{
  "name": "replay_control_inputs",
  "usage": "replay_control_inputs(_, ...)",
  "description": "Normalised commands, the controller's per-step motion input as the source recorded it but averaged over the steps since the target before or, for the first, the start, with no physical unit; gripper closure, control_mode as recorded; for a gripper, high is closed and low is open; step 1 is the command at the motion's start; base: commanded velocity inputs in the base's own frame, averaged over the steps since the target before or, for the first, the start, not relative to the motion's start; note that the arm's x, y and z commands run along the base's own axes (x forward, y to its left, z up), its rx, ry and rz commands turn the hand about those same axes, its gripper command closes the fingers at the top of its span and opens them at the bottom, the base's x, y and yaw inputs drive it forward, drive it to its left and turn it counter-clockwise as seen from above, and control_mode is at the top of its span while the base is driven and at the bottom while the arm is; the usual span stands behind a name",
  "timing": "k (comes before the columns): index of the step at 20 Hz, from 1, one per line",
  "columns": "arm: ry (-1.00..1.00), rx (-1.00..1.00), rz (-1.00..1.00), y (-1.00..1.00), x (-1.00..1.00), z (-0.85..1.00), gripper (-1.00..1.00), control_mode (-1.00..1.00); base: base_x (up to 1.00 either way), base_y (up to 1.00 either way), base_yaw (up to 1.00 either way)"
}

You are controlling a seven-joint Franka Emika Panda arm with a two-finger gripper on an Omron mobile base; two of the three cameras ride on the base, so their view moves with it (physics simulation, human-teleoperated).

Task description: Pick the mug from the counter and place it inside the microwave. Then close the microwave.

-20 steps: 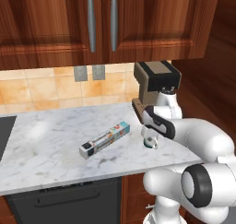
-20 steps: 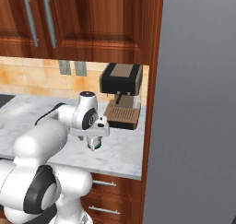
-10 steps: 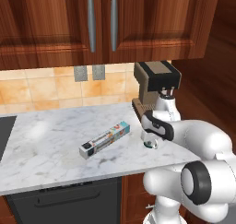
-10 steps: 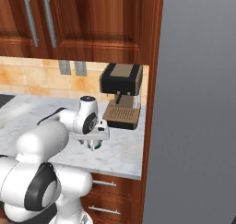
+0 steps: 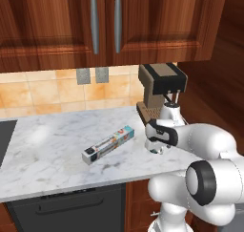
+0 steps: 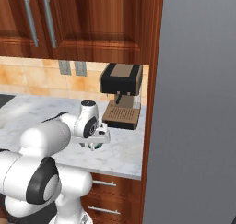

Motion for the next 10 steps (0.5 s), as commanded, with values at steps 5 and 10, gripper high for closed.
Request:
replay_control_inputs(5,0.00,0.00,0.00,-0.05,0.05,-0.01,-1.00,-1.00,0.00,0.00,0.00)
replay_control_inputs(10,0.00,0.00,0.00,0.00,0.00,0.00,-1.00,-1.00,0.00,0.00,0.00)
